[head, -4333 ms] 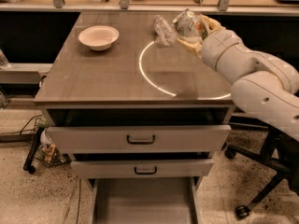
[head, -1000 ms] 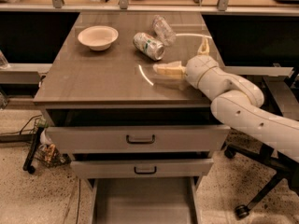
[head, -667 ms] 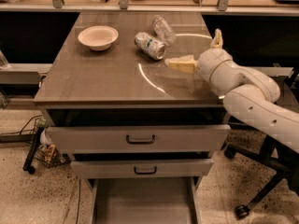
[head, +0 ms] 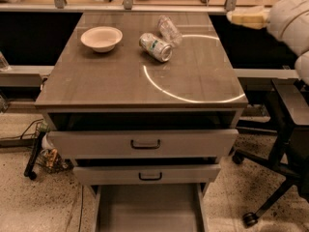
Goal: Pick 7up can from bottom drawer and place on counter
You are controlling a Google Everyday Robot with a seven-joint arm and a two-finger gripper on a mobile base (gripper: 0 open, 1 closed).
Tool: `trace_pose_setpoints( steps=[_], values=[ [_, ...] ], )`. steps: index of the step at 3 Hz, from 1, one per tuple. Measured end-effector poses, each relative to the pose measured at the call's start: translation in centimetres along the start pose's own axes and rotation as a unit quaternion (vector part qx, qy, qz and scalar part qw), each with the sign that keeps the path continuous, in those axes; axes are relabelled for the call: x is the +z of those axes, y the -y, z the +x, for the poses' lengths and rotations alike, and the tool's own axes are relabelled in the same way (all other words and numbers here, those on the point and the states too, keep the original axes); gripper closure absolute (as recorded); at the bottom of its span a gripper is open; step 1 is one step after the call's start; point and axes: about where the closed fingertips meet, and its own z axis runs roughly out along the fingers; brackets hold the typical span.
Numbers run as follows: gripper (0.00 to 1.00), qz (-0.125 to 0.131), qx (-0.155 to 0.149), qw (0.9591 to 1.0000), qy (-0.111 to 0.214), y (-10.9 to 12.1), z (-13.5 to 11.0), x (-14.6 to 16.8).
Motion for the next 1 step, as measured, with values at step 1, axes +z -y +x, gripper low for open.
trace_pose_setpoints(
  steps=[1],
  values=[
    [0.0, 0.015, -0.007, 0.9999, 0.0, 2.5, -0.47, -0.47]
  ],
)
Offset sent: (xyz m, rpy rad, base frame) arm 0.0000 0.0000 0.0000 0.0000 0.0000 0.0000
